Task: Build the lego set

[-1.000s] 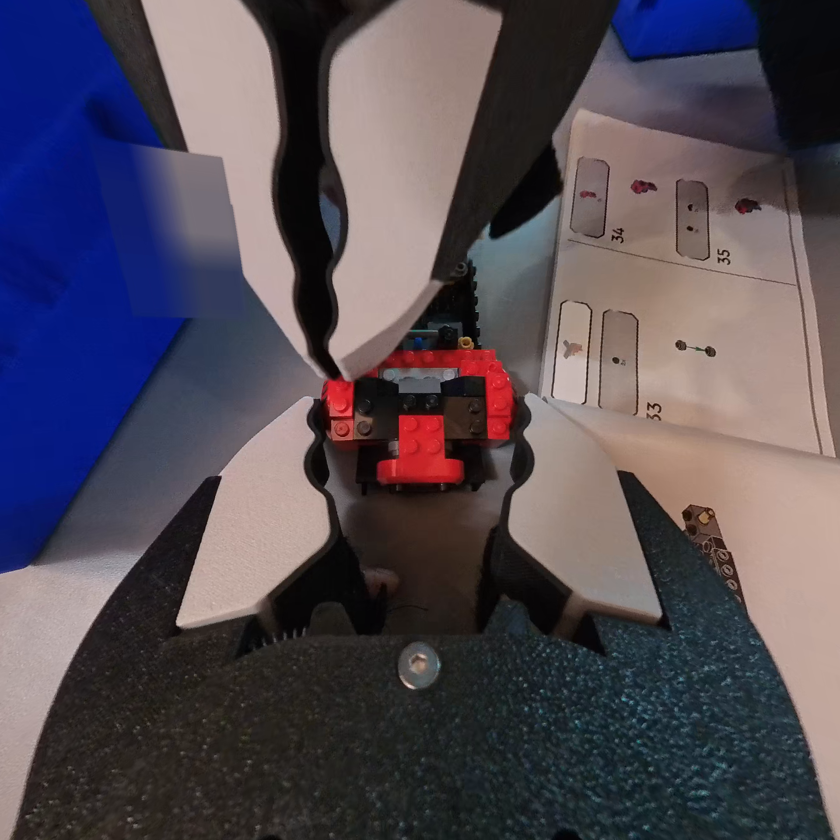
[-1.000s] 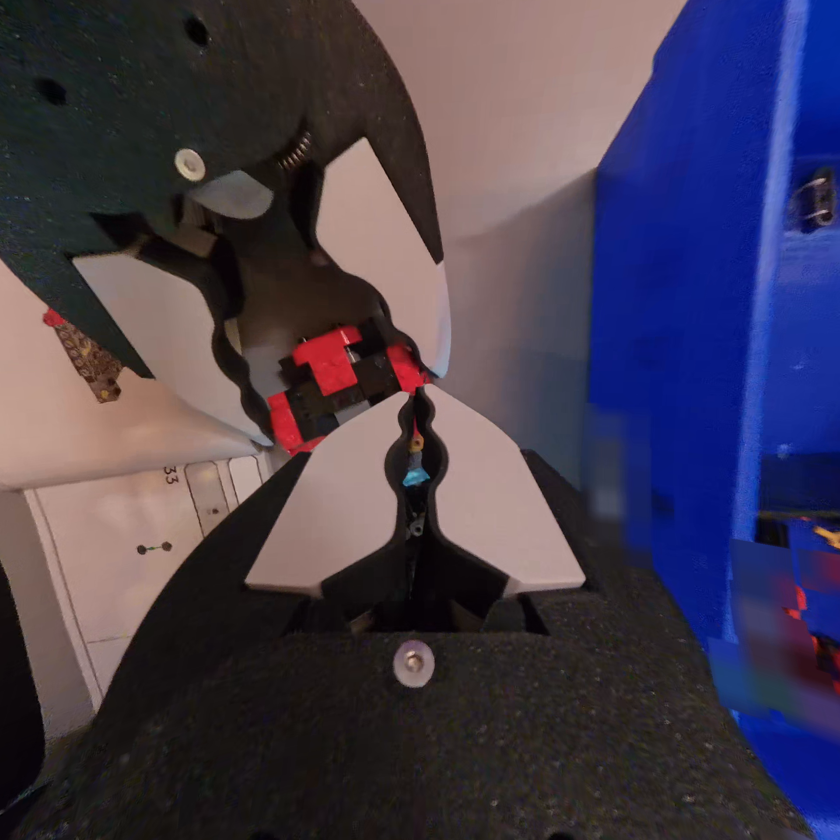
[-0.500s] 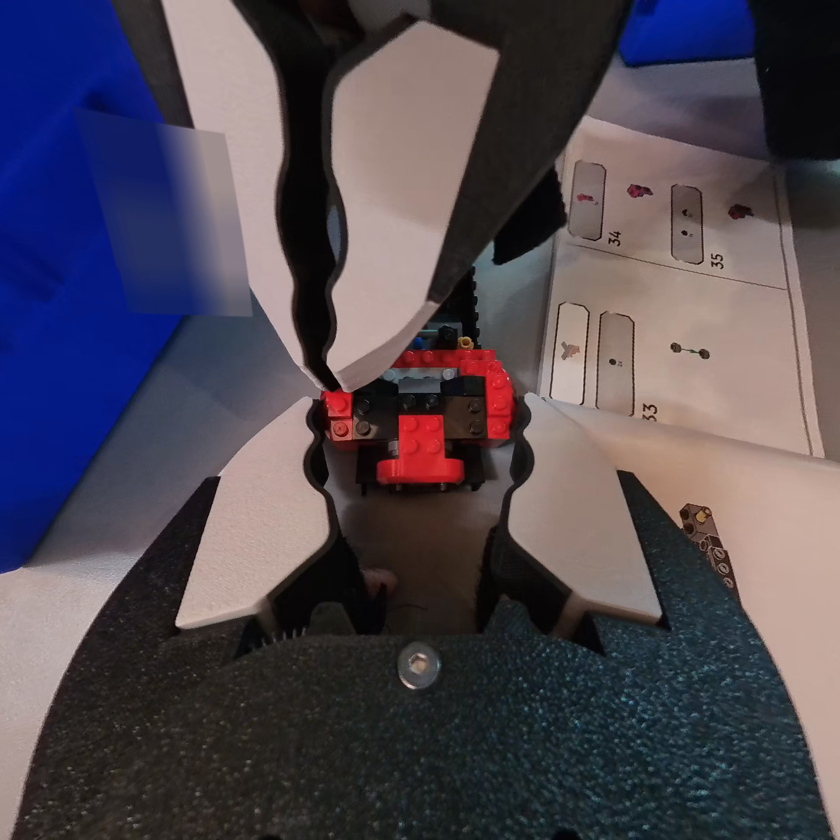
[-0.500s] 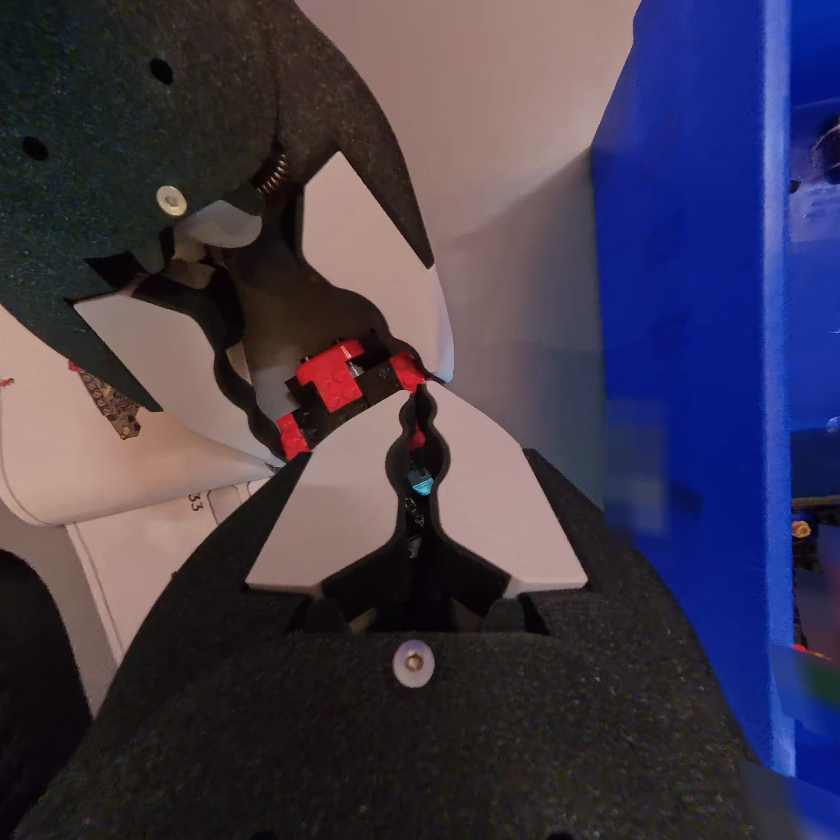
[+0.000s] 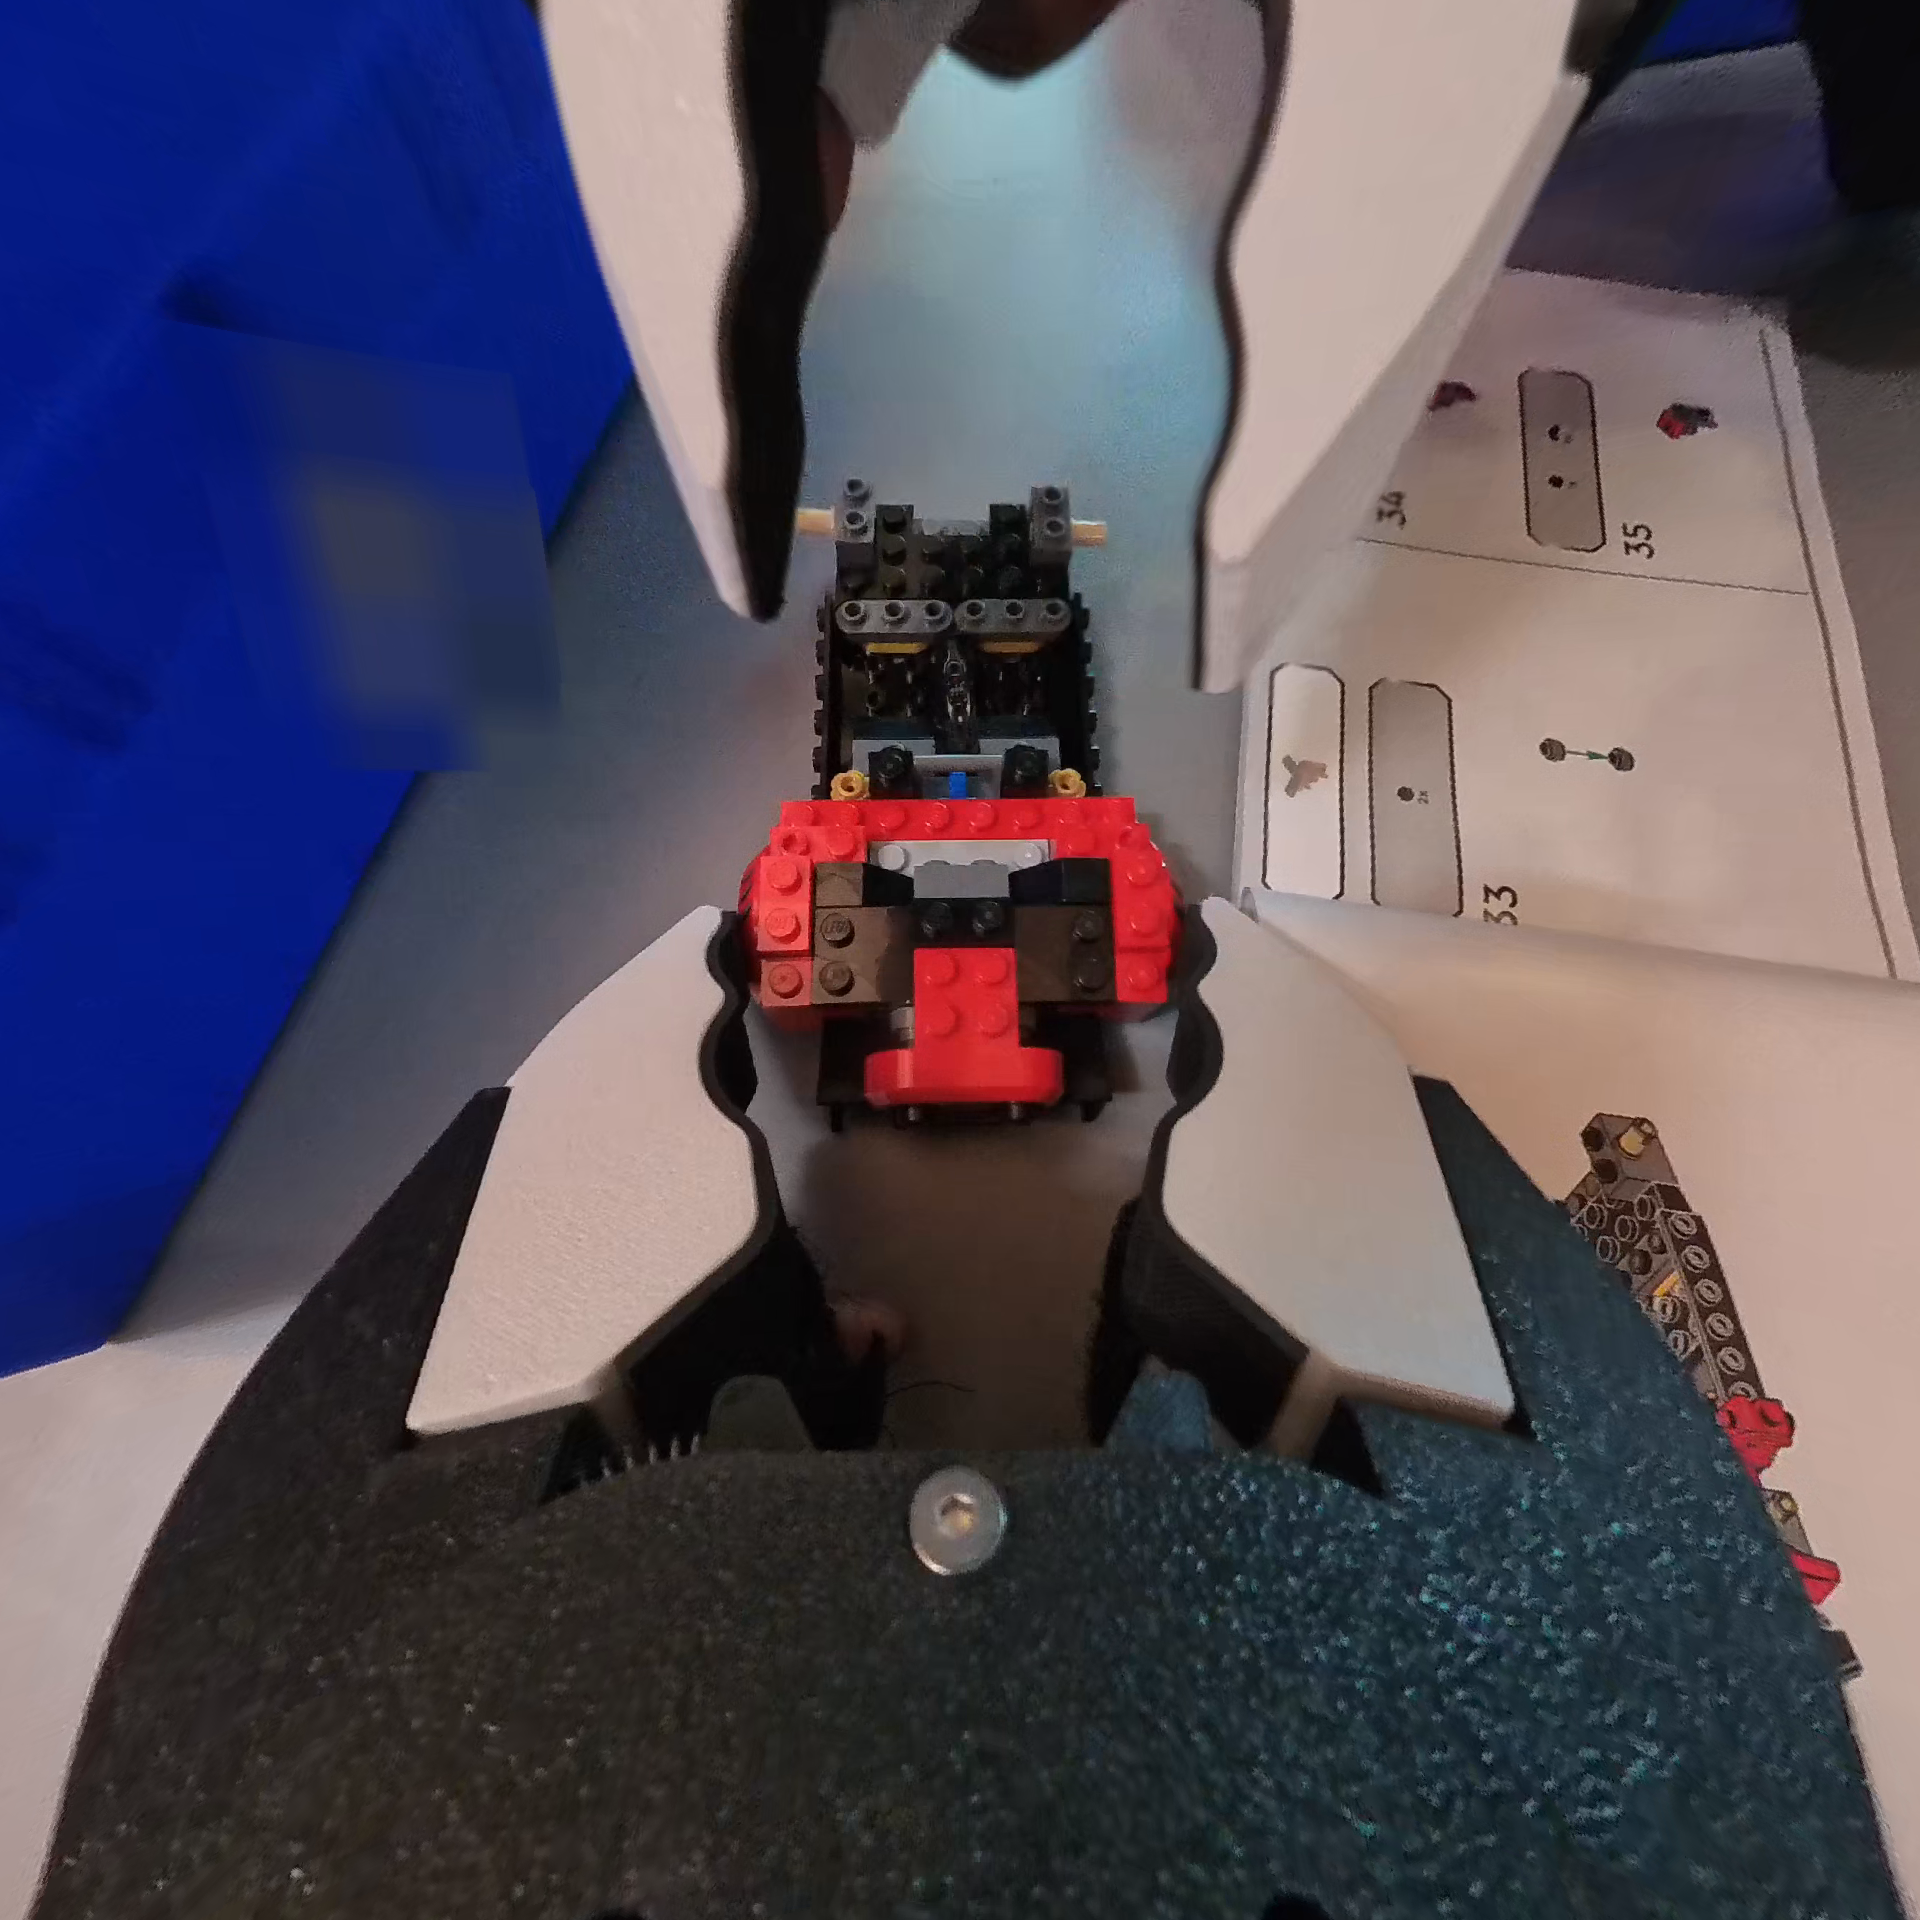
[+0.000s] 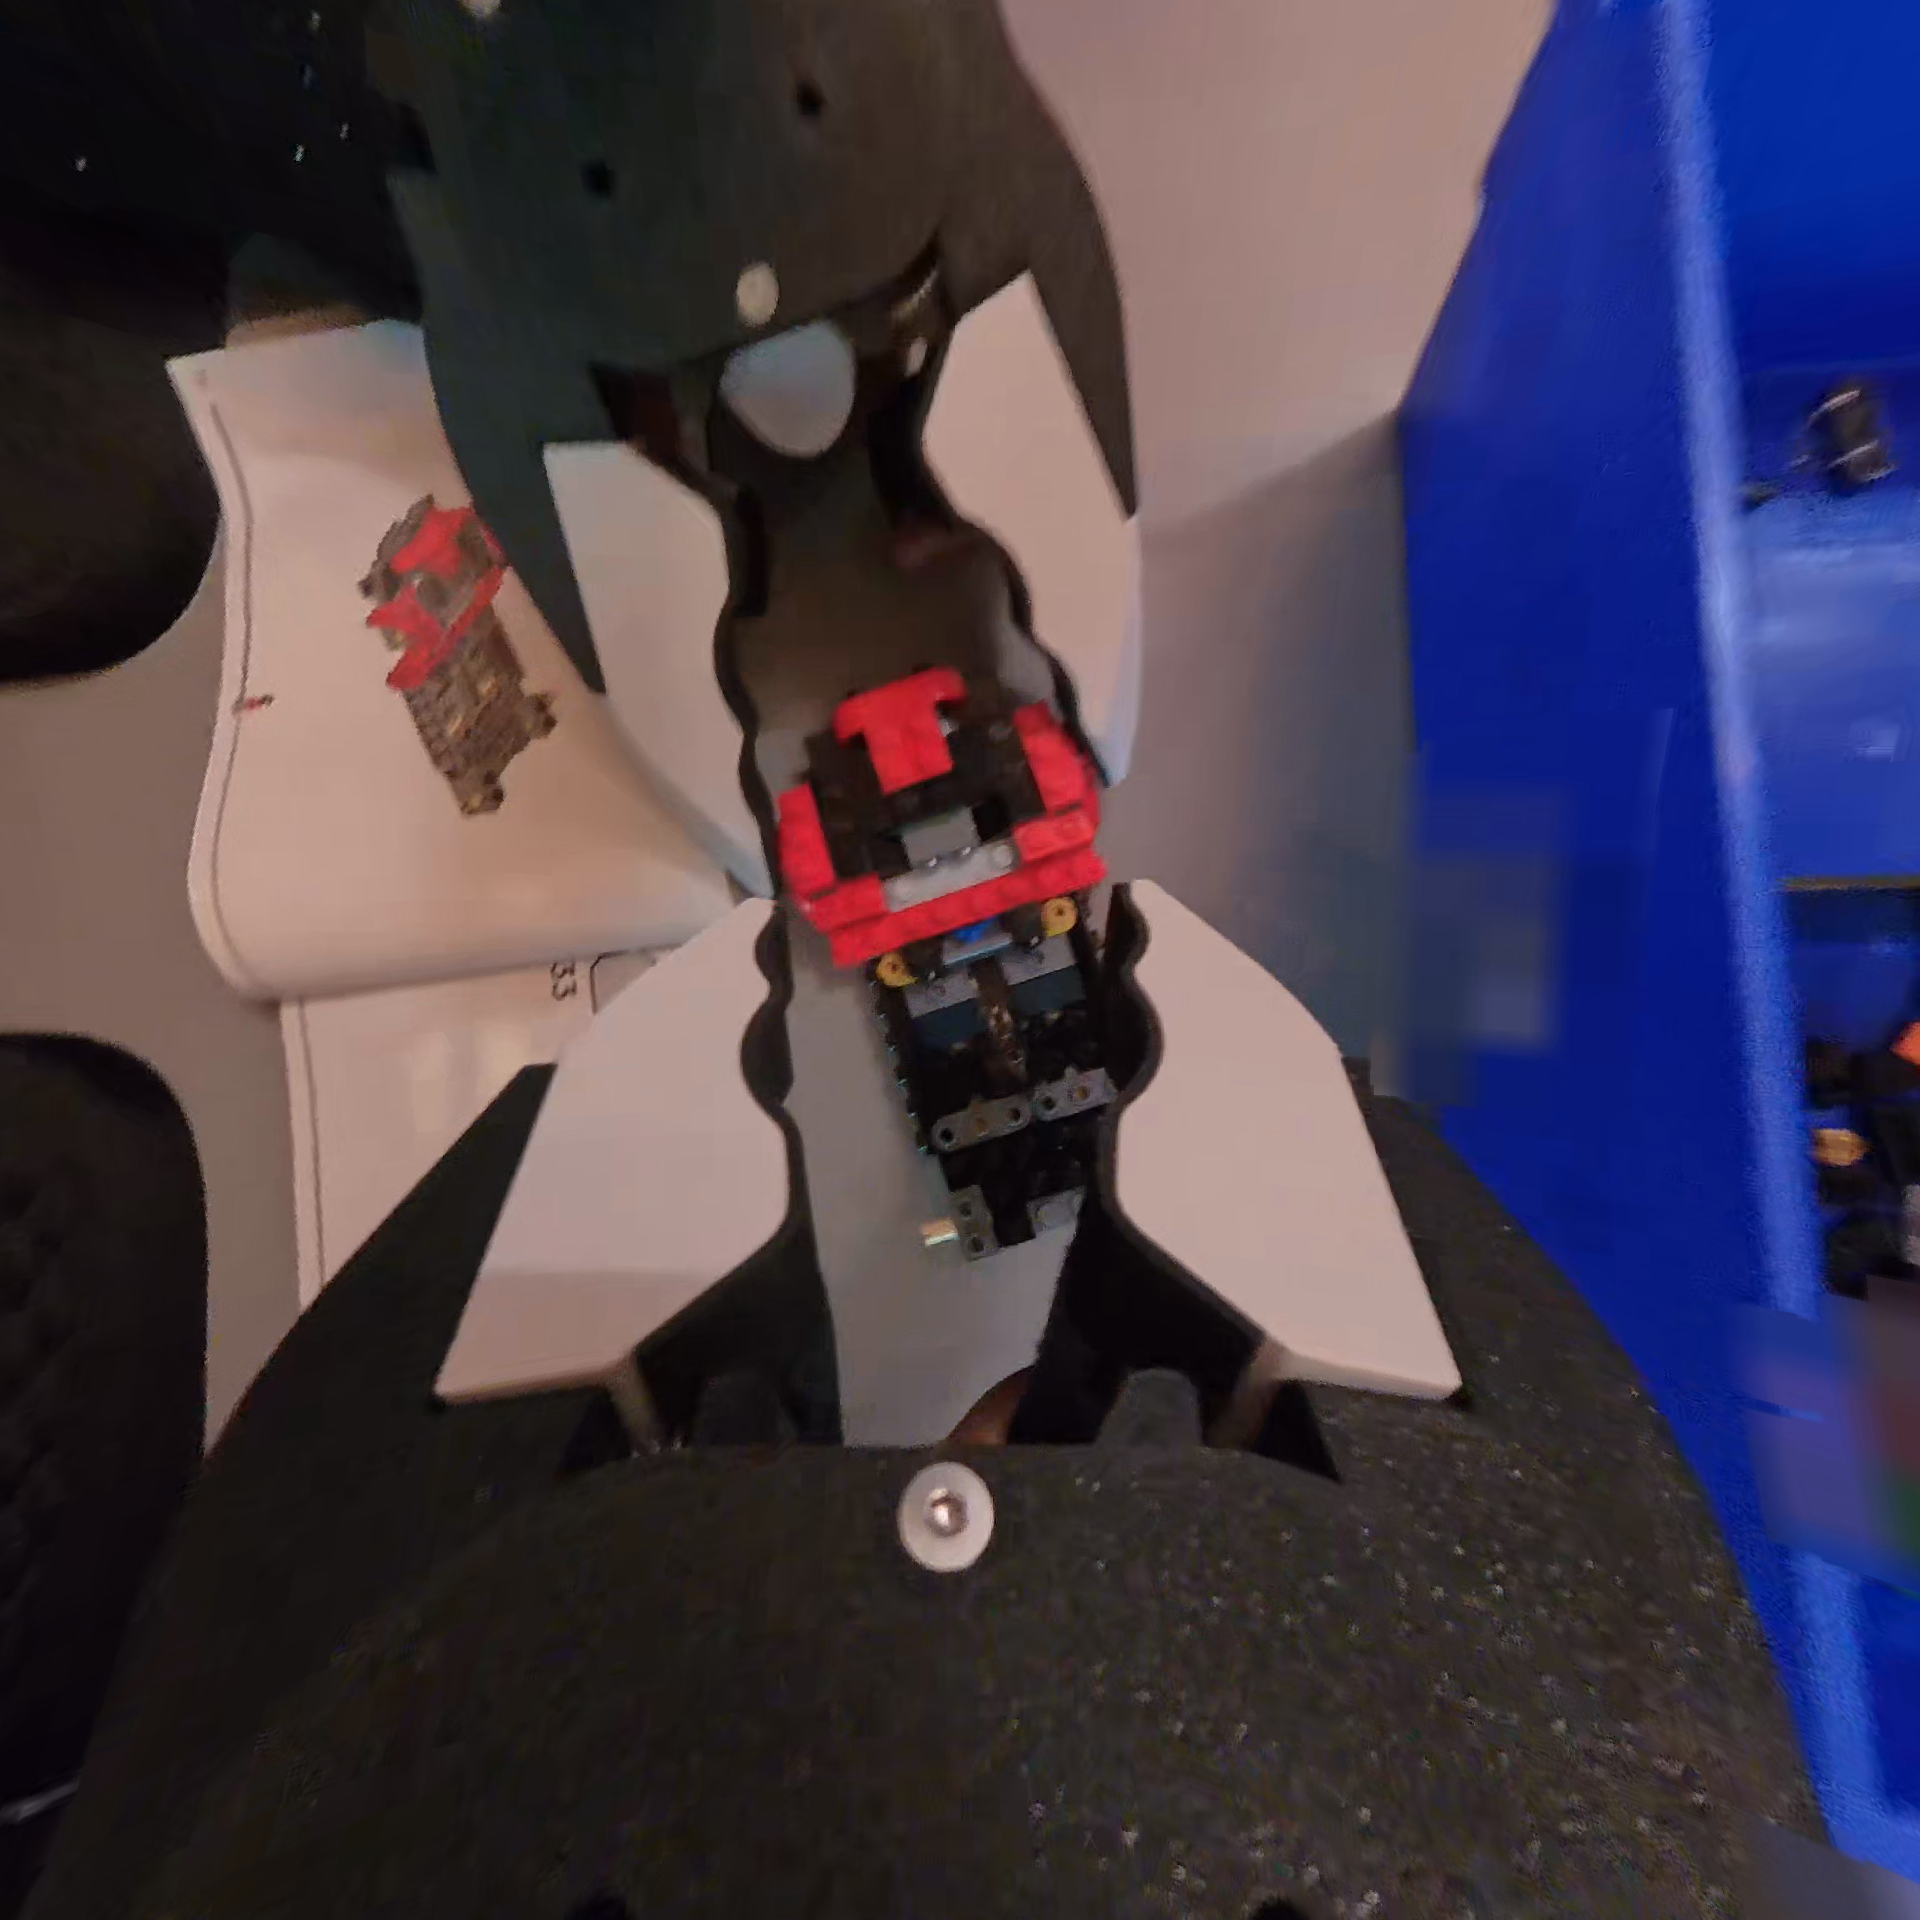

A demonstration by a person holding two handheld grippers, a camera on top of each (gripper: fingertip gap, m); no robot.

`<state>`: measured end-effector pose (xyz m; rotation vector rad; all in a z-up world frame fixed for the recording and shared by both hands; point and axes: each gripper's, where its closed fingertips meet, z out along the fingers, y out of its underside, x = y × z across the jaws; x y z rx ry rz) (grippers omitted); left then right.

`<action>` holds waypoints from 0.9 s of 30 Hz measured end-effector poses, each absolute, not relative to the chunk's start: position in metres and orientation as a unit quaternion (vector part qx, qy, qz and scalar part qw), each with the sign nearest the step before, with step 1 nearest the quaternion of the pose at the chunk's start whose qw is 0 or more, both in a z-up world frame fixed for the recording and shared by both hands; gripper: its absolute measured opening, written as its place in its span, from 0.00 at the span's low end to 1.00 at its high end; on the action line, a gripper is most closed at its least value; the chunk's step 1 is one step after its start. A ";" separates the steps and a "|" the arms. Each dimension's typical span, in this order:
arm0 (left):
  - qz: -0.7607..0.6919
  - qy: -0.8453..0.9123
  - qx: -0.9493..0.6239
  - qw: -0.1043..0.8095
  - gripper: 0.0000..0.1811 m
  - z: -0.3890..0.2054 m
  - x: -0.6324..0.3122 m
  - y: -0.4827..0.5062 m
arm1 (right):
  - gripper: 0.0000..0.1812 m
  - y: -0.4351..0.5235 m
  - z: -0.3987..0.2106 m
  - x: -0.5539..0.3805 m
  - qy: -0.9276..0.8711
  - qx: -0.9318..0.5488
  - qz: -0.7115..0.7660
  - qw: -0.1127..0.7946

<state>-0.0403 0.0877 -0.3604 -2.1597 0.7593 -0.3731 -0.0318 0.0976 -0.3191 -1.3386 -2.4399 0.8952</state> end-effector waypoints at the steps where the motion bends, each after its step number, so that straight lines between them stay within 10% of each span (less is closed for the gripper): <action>1: -0.148 0.302 -0.853 0.399 0.44 -0.360 -0.040 0.087 | 0.35 0.096 -0.326 -0.028 -0.833 -0.454 0.301 0.096; 20: -0.136 0.340 -0.818 0.444 0.55 -0.328 -0.044 0.084 | 0.46 0.105 -0.359 -0.007 -0.839 -0.455 0.277 0.108; 27: -0.052 0.299 -0.804 0.511 0.44 -0.275 -0.068 0.073 | 0.42 0.101 -0.371 -0.021 -0.837 -0.457 0.268 0.137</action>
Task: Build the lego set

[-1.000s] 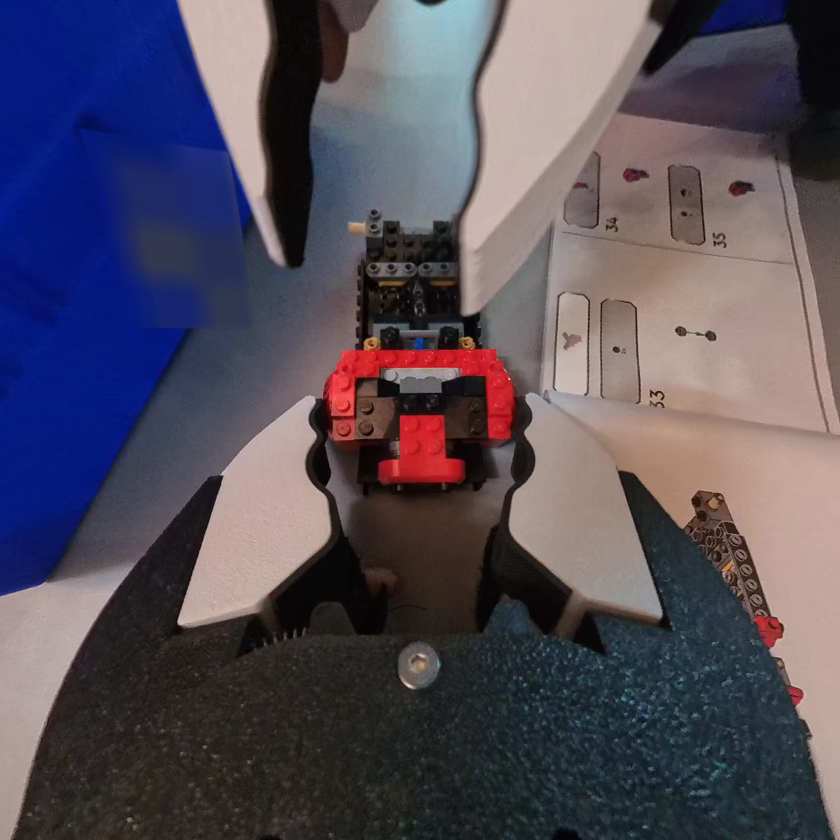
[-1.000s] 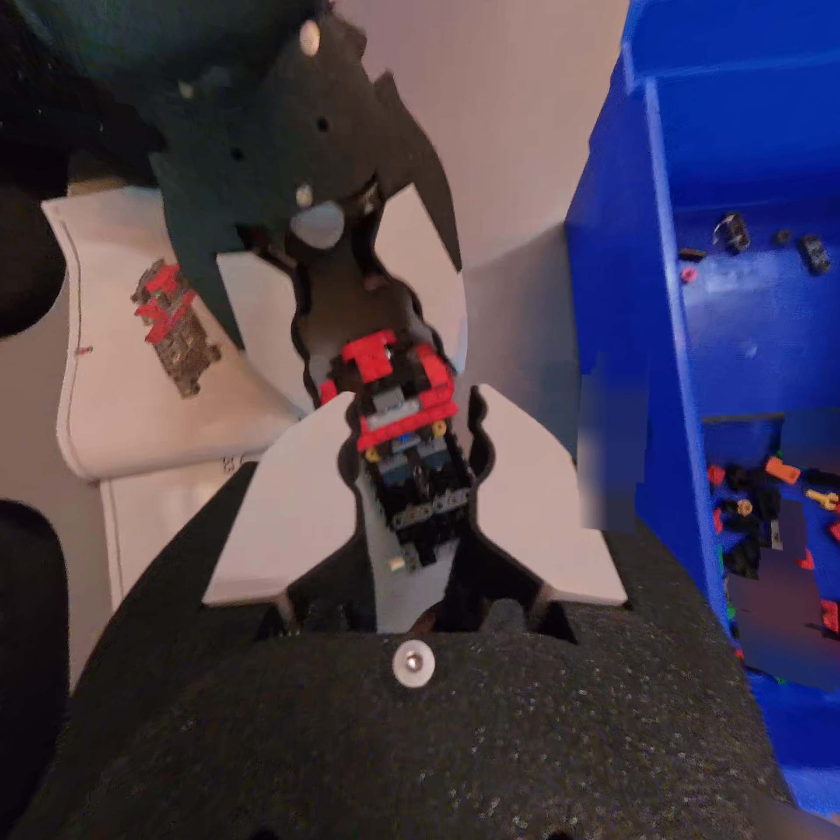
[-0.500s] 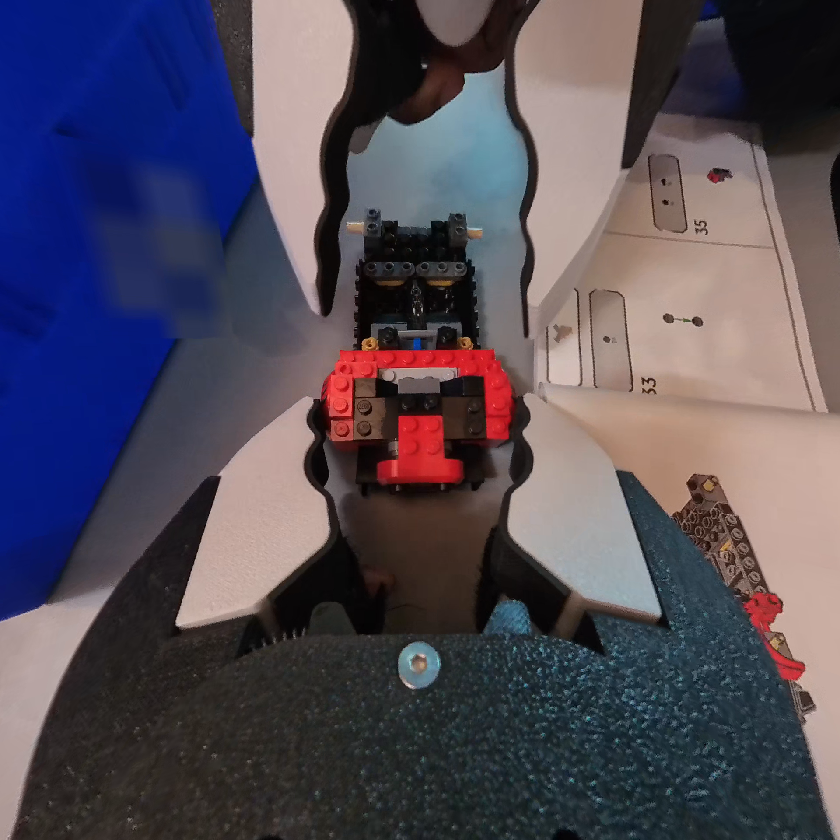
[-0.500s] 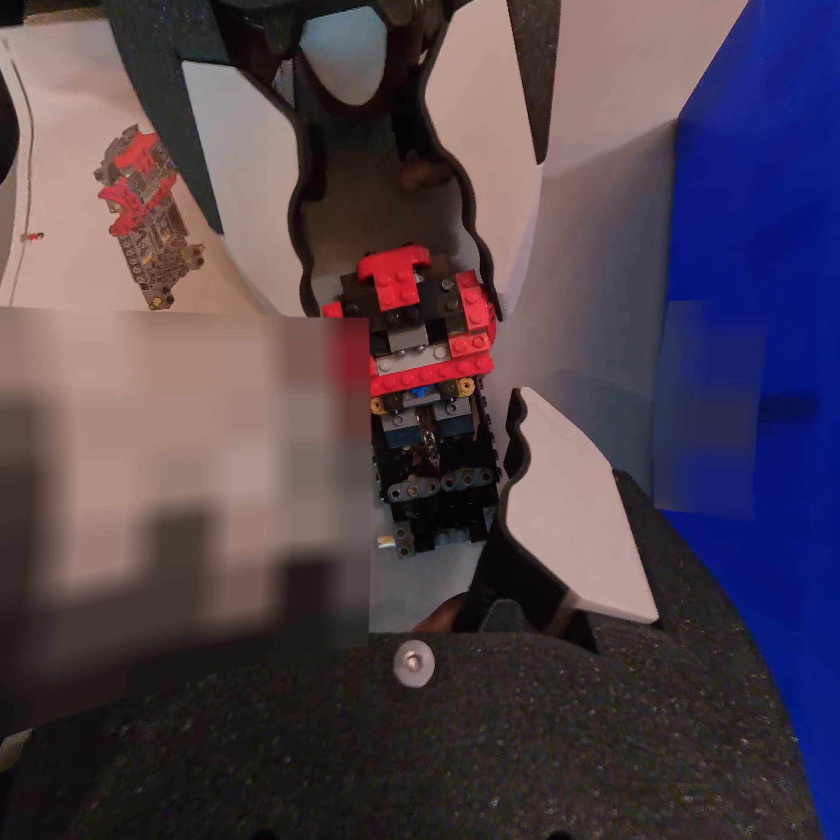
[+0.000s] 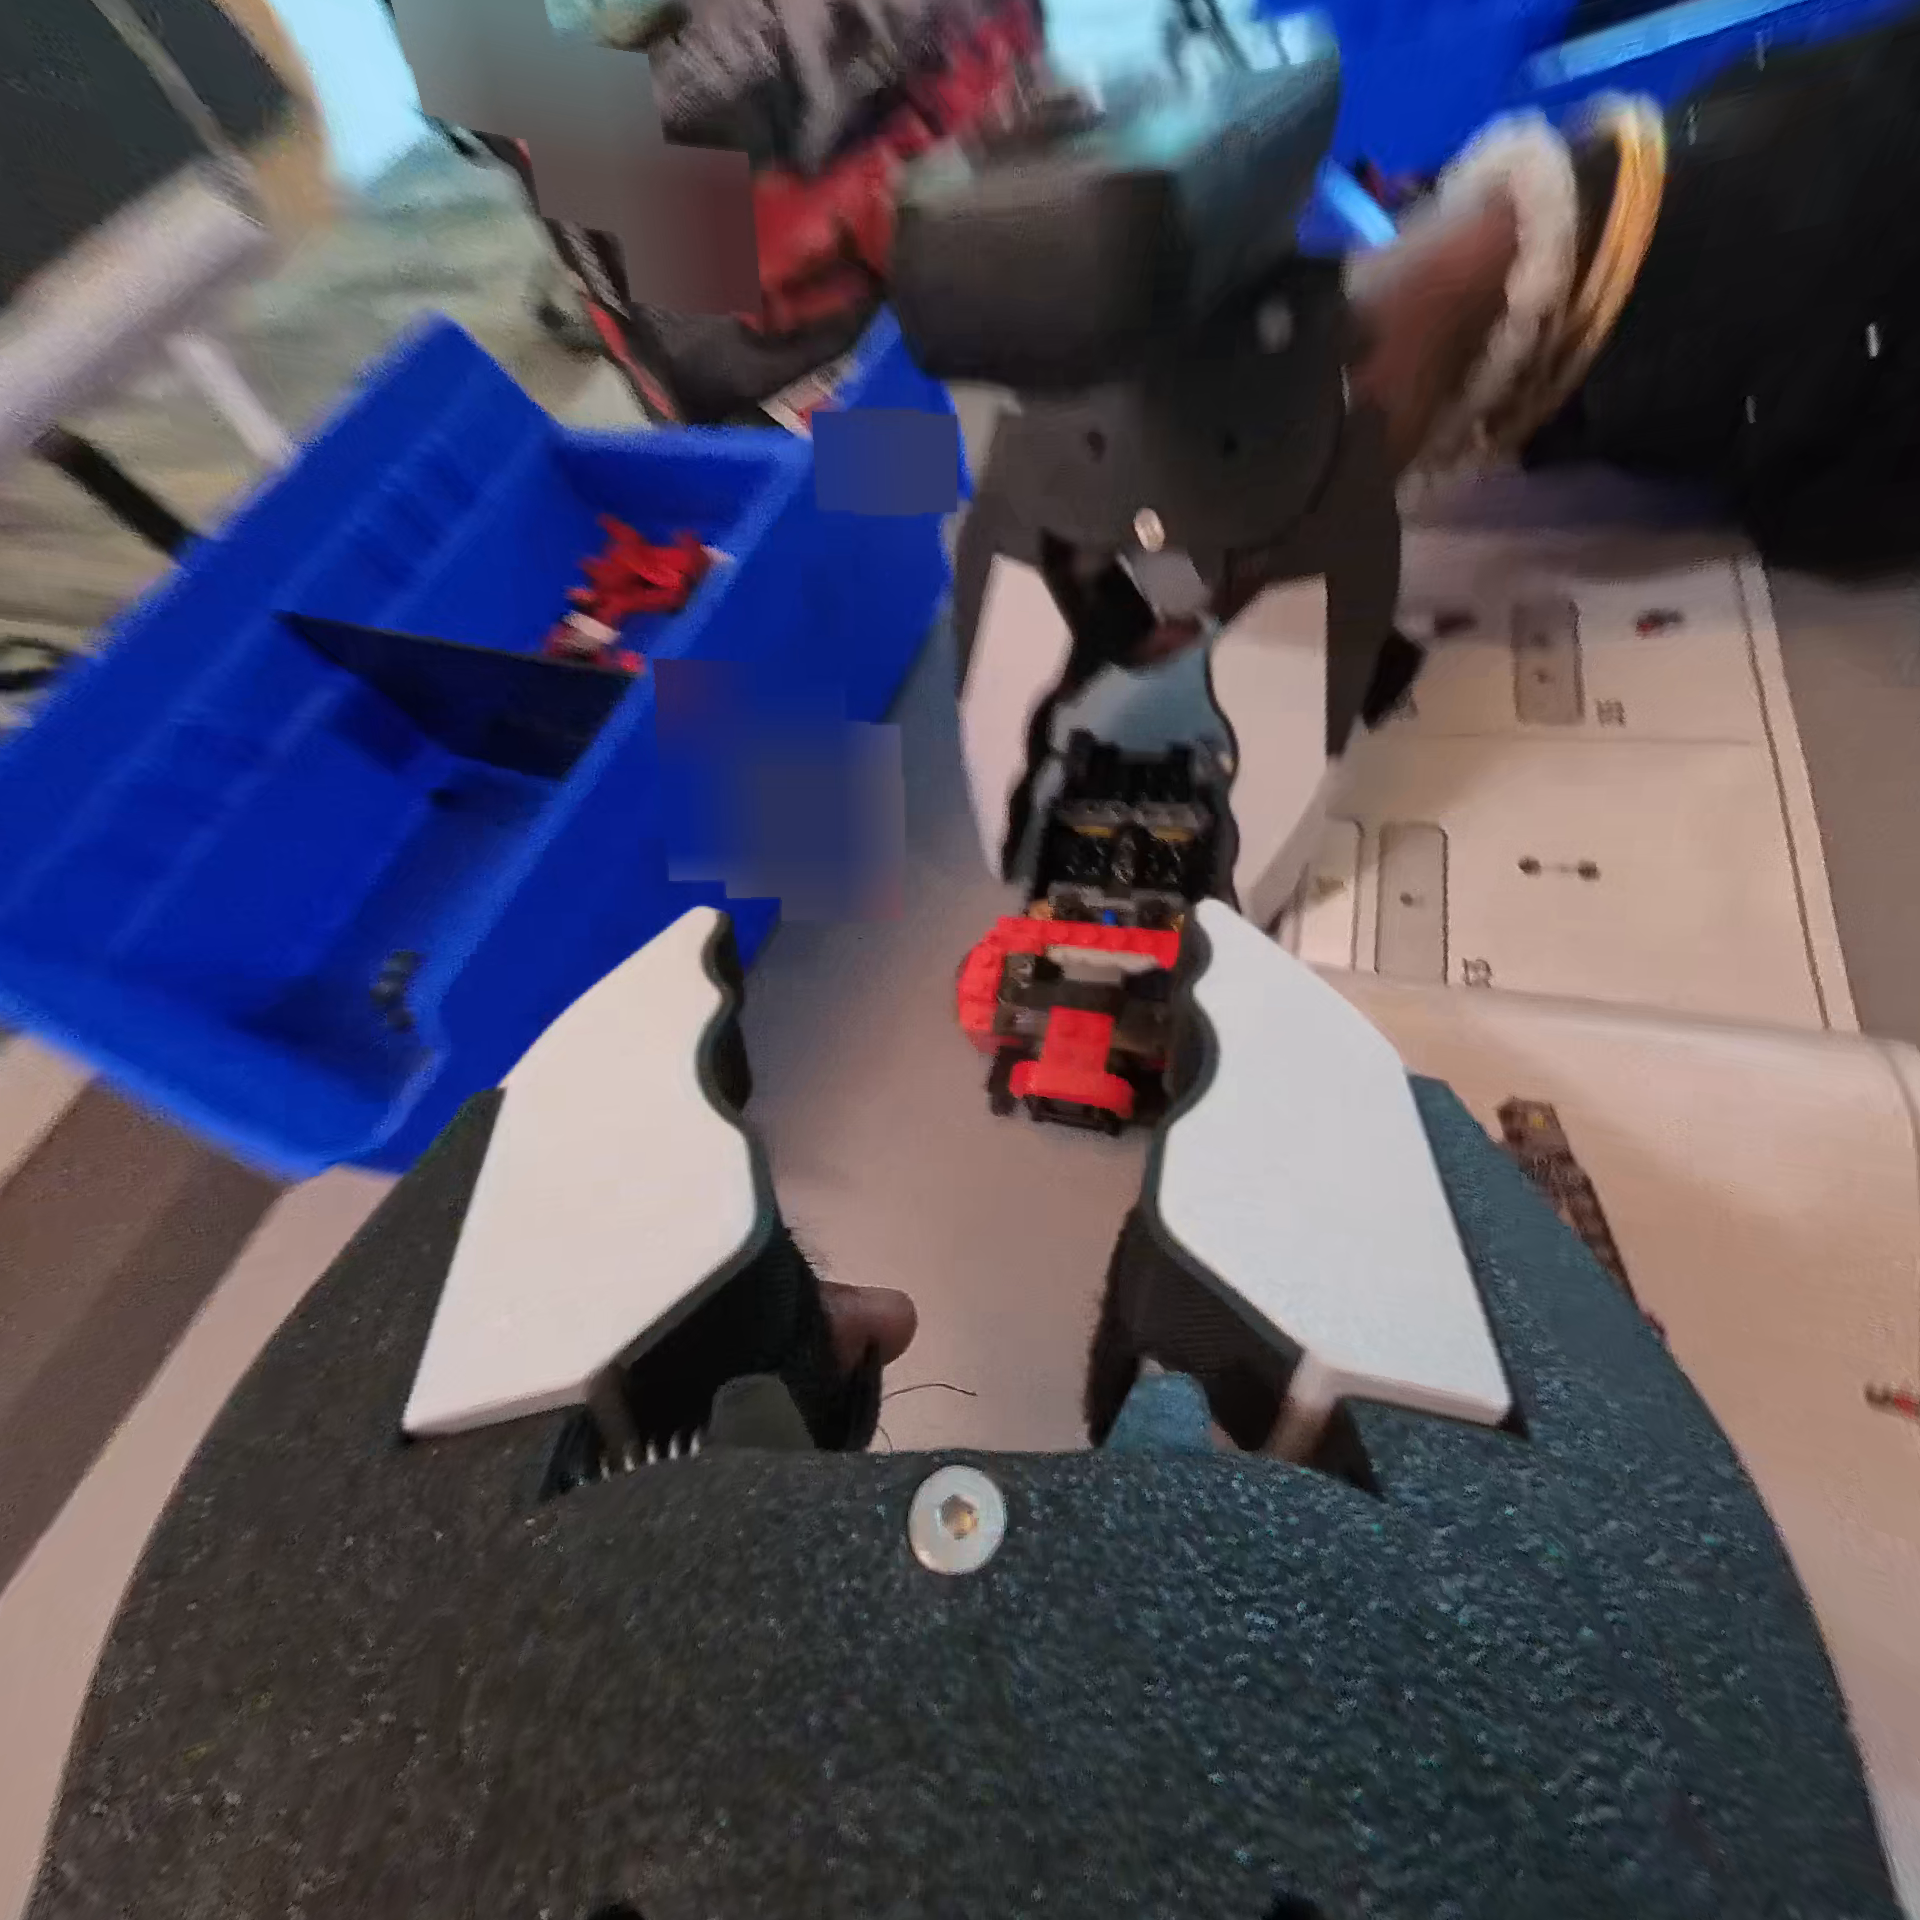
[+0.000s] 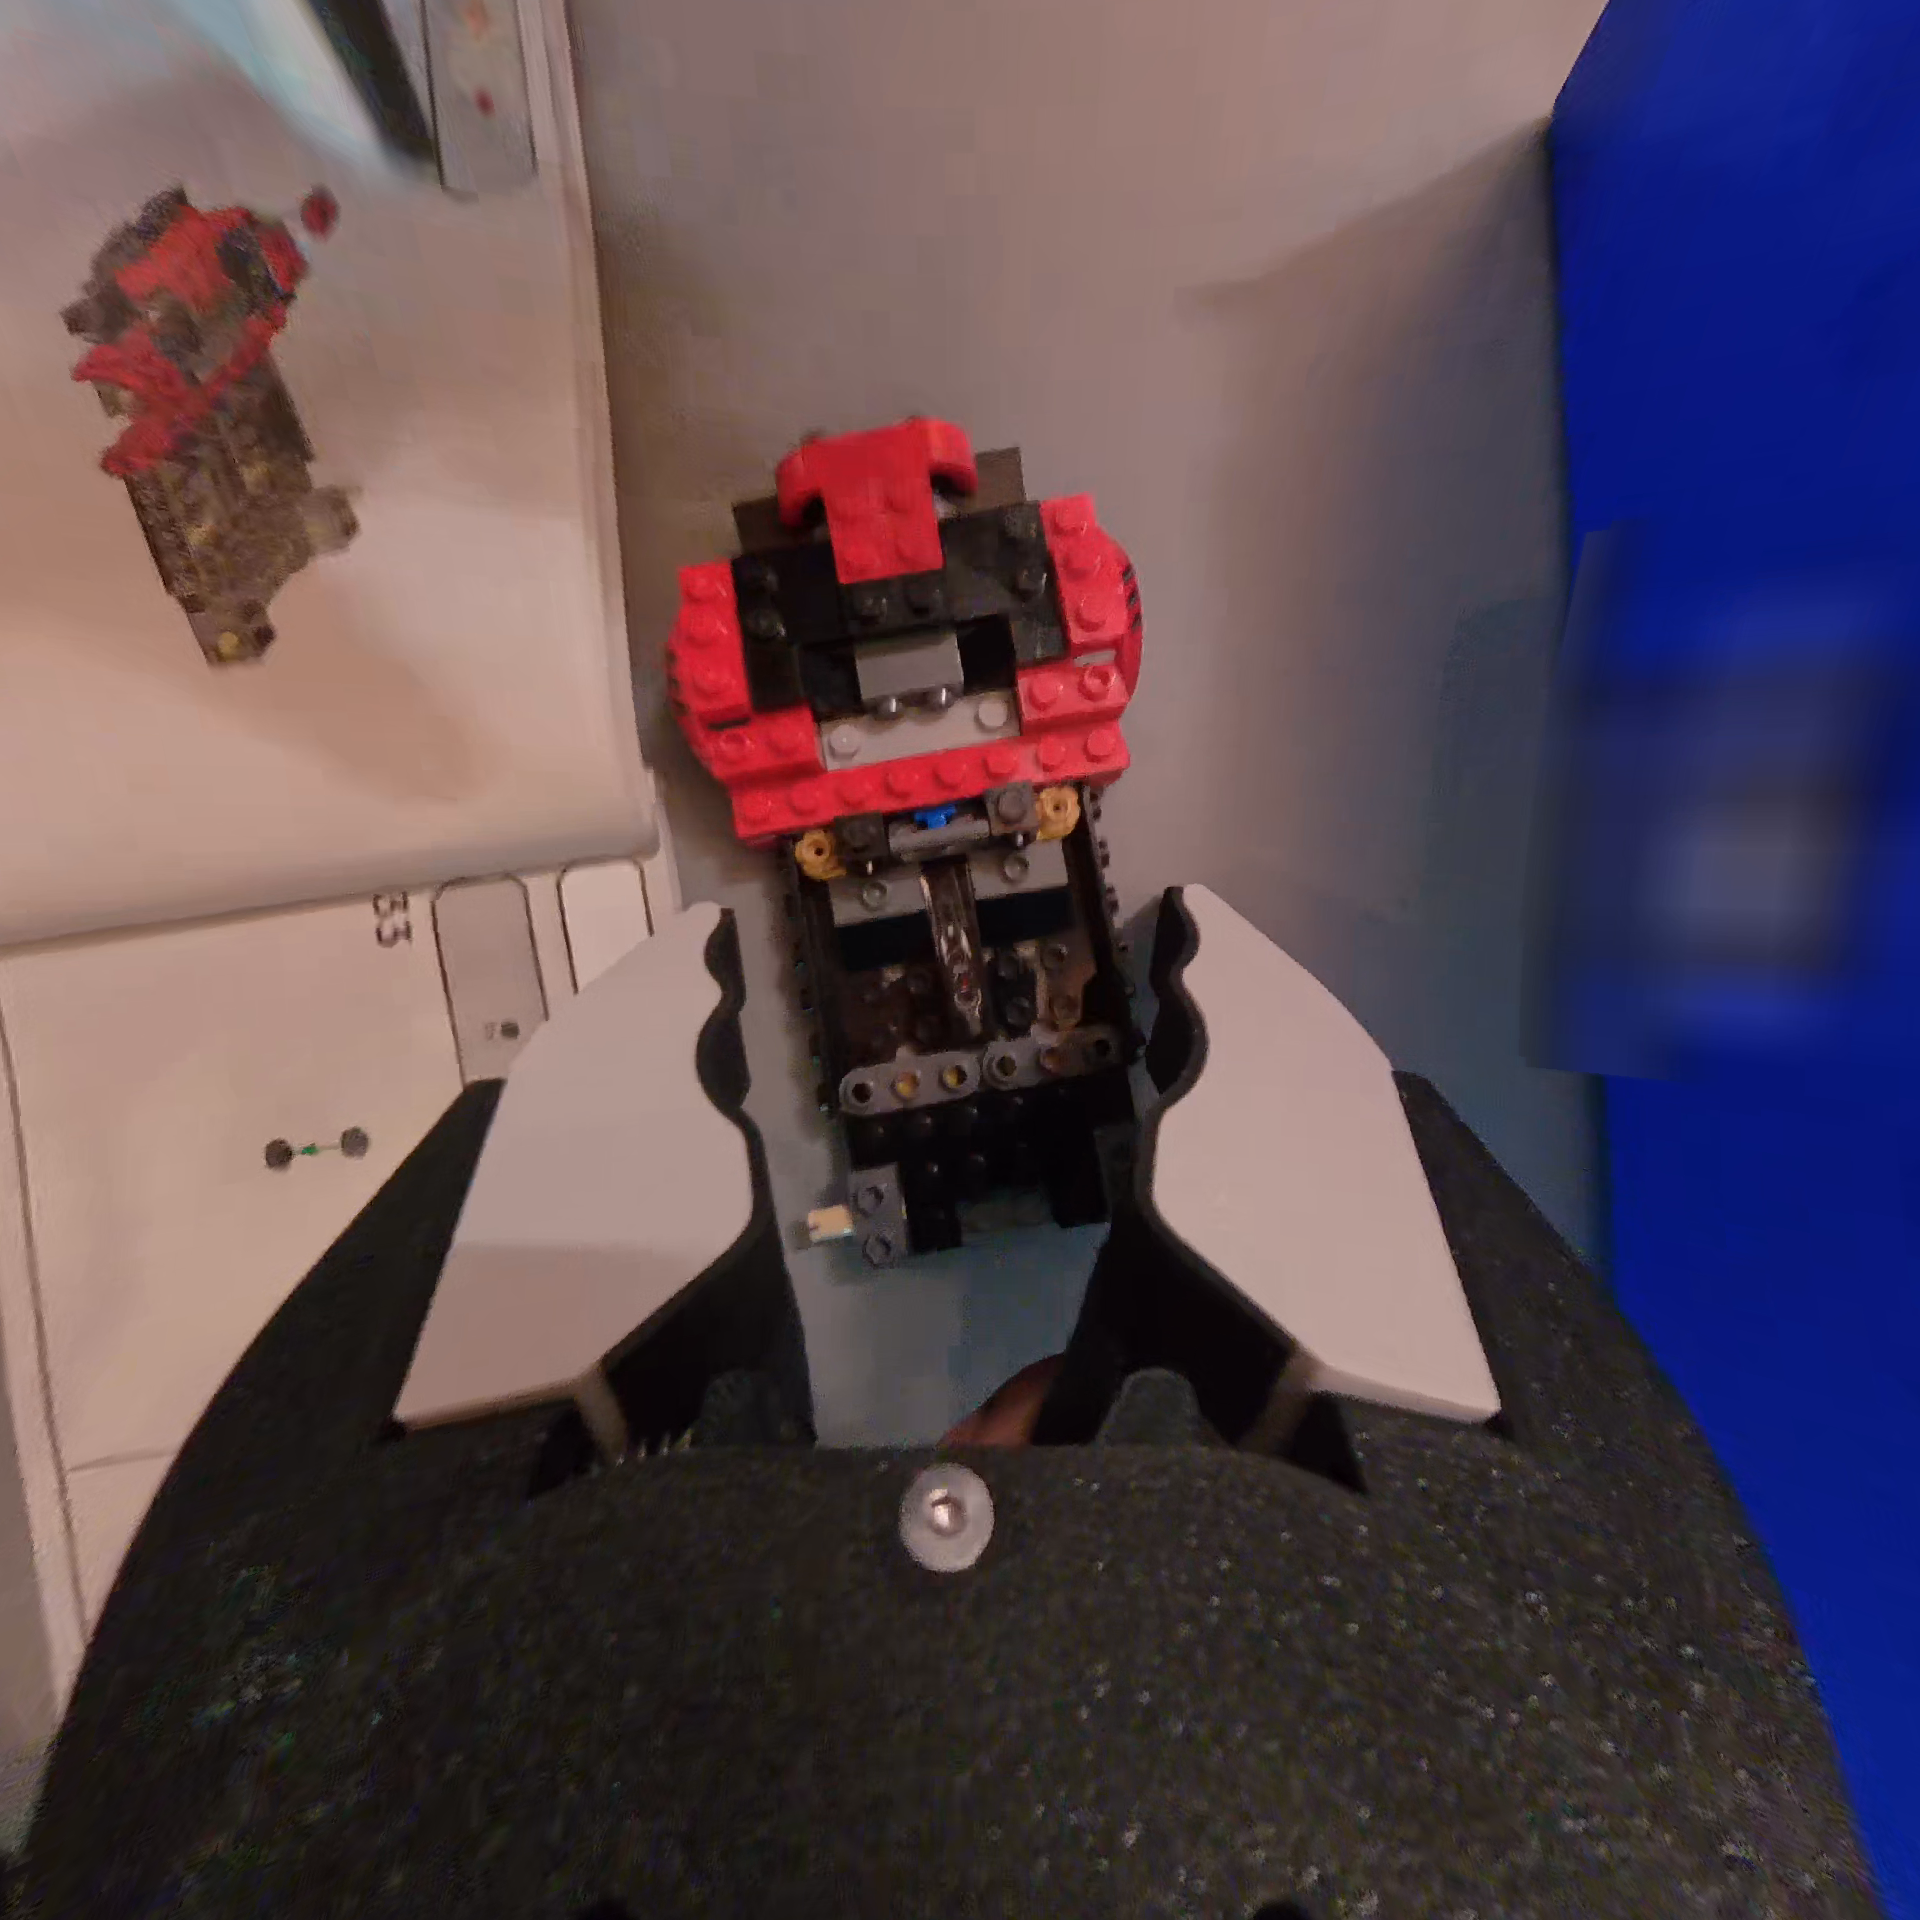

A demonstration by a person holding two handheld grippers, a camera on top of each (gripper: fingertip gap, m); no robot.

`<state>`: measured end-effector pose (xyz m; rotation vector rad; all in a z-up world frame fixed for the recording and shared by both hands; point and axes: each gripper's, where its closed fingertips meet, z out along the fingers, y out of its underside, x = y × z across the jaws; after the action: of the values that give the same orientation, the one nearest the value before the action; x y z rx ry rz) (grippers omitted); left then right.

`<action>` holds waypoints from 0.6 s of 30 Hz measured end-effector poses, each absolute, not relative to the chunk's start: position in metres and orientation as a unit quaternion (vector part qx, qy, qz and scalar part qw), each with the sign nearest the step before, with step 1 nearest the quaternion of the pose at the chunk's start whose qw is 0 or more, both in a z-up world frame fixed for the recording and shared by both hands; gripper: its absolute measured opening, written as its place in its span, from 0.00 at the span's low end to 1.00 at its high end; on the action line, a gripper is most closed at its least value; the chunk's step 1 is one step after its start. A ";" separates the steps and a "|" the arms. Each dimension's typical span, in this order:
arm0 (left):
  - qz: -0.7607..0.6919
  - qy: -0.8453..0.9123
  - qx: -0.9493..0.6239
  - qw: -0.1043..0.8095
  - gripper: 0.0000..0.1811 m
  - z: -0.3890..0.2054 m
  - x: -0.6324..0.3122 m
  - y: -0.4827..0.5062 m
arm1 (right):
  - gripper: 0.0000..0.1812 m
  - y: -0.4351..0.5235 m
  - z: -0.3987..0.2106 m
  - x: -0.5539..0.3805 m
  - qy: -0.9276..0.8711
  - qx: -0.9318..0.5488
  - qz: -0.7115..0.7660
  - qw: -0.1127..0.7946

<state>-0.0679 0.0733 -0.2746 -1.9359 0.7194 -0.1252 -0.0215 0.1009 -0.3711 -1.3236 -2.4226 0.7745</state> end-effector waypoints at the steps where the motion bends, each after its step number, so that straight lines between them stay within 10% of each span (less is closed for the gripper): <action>1: -0.040 0.277 -0.796 0.537 0.40 -0.260 -0.073 0.071 | 0.38 0.101 -0.370 -0.024 -0.833 -0.460 0.274 0.141; 13: -0.051 0.182 -0.802 0.567 0.00 -0.245 -0.068 -0.012 | 0.40 0.109 -0.309 0.016 -0.770 -0.531 0.278 0.218; 18: -0.106 0.181 -0.818 0.535 0.00 -0.272 -0.022 -0.028 | 0.11 0.077 -0.263 0.059 -0.671 -0.548 0.385 0.317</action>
<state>-0.0217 -0.0280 -0.2717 -1.9495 0.4309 -0.2523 0.0591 0.0773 -0.2628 -1.4438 -1.7665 1.0144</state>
